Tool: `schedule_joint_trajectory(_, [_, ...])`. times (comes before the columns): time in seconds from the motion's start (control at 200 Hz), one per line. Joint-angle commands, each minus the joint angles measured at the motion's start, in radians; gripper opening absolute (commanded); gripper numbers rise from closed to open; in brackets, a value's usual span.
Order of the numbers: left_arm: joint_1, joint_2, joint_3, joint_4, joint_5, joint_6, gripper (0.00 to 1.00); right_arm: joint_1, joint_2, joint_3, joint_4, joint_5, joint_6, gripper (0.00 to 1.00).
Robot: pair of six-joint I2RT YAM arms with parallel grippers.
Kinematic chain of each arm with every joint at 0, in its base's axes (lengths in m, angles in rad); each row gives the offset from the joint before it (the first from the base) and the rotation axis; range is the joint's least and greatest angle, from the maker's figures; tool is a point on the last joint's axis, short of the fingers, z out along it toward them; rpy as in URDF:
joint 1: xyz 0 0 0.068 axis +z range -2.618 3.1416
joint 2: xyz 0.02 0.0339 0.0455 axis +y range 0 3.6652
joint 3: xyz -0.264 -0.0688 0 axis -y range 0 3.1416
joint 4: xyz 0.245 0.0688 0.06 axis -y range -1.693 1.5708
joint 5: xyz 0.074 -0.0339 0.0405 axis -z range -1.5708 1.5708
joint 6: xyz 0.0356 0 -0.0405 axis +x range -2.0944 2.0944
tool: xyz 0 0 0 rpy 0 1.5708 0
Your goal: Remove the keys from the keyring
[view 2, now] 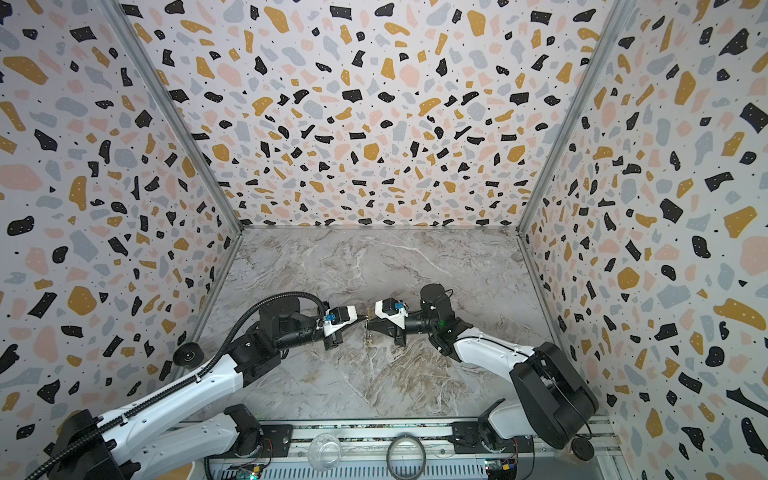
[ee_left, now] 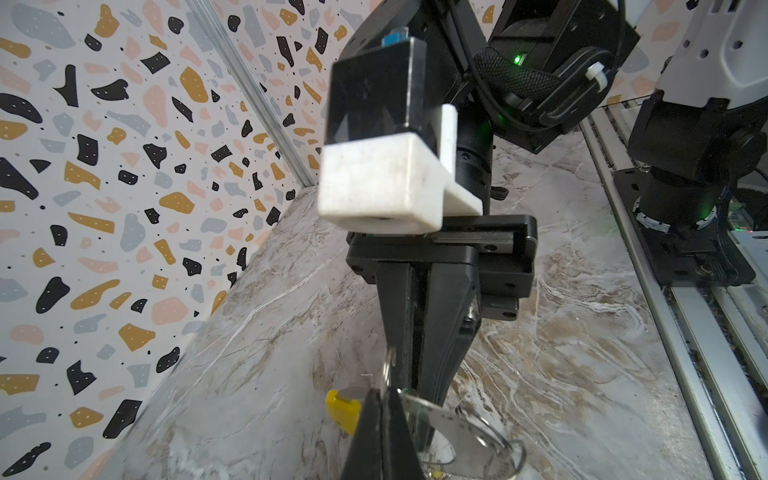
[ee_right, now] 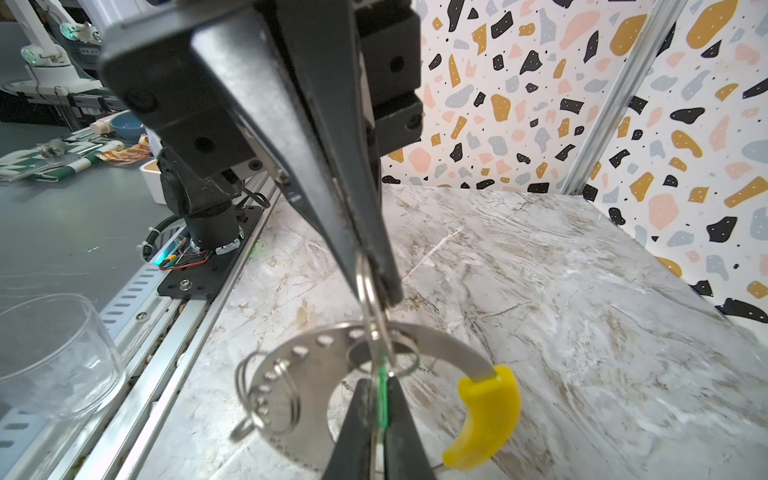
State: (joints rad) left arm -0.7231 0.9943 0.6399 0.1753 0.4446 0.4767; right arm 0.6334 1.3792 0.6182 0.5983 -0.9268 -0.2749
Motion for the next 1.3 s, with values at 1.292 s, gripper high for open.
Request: schedule_joint_trajectory(1.292, [-0.082, -0.020, 0.121, -0.167, -0.111, 0.094, 0.00, -0.009, -0.132, 0.025, -0.208, 0.255, -0.234, 0.00])
